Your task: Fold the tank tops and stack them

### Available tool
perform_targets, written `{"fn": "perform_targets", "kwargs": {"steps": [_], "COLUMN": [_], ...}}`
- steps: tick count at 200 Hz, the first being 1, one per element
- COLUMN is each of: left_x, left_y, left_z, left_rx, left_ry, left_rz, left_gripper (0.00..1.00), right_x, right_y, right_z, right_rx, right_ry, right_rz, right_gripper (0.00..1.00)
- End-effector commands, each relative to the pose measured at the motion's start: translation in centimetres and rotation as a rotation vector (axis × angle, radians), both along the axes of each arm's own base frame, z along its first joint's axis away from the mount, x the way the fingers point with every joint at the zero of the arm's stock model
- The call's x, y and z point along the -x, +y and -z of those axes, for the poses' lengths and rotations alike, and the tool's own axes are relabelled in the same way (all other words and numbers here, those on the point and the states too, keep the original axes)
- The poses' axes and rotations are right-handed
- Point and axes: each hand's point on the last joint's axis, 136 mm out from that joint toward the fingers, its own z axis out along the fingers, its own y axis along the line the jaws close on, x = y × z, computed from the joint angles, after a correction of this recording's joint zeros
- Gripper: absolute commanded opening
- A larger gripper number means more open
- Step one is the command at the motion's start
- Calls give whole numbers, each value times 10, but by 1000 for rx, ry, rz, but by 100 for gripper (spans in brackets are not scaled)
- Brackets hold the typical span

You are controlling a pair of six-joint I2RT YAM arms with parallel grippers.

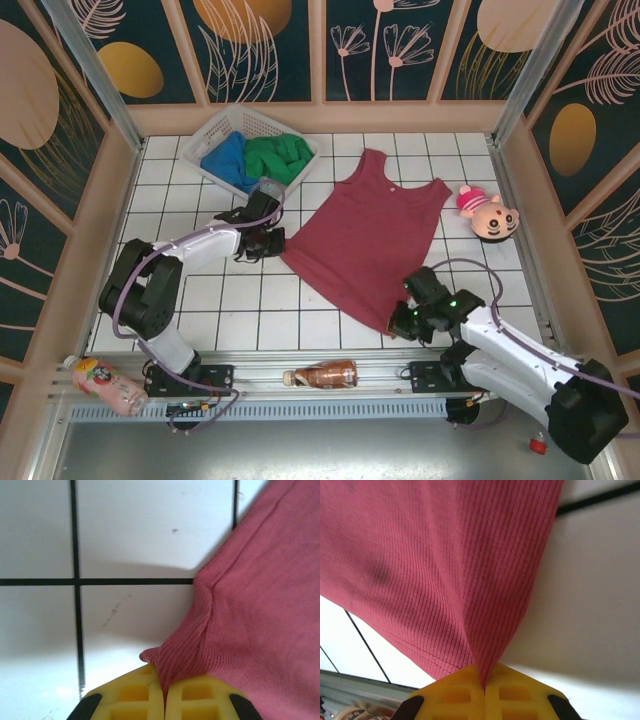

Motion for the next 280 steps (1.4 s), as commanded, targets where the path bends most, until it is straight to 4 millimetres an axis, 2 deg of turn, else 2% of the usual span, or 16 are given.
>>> {"fn": "perform_targets", "kwargs": {"steps": [1,7,27,70,97,100,119,130,135,153,175,199,220,241,254,280], "left_x": [8,17,25,30,20,12,1,-7,-9,-19,-23,-13,3,22,33,59], "left_y": [28,37,63,88,94,91,93,94,96,99,88,77,64,44,35,-25], "left_z": [-1,7,8,10,11,5,3,-3,4,-1,-10,-19,-44,-60,-67,-73], "left_rx": [-106,-144,-264,-387,-429,-423,-449,-462,-493,-529,-466,-383,-265,-172,-137,44], "left_ry": [-1,20,32,33,21,3,-3,-23,-8,-14,-18,17,19,23,25,27], "left_rz": [-85,-95,-138,-159,-169,-173,-171,-166,-160,-157,-160,-149,-139,-100,-100,9], "left_gripper": [2,2,3,5,8,9,11,13,14,20,31,42,53,62,66,67], "right_x": [6,10,15,19,10,9,-7,-26,-36,-82,-140,-193,-233,-263,-274,-300], "right_y": [11,15,28,53,62,62,60,50,44,20,-18,-57,-93,-129,-142,-156], "right_z": [6,8,9,7,-12,-15,-42,-60,-68,-91,-104,-115,-112,-104,-97,-80], "right_rx": [-16,-16,-12,-5,4,6,4,22,30,55,135,219,332,409,405,395], "right_ry": [27,33,32,20,-21,-25,-76,-124,-146,-240,-340,-432,-486,-505,-501,-486], "right_rz": [52,28,-44,-183,-266,-271,-277,-257,-243,-157,-61,28,66,101,111,96], "right_gripper": [0,0,2,12,28,30,43,46,47,48,50,51,53,53,53,52]}}
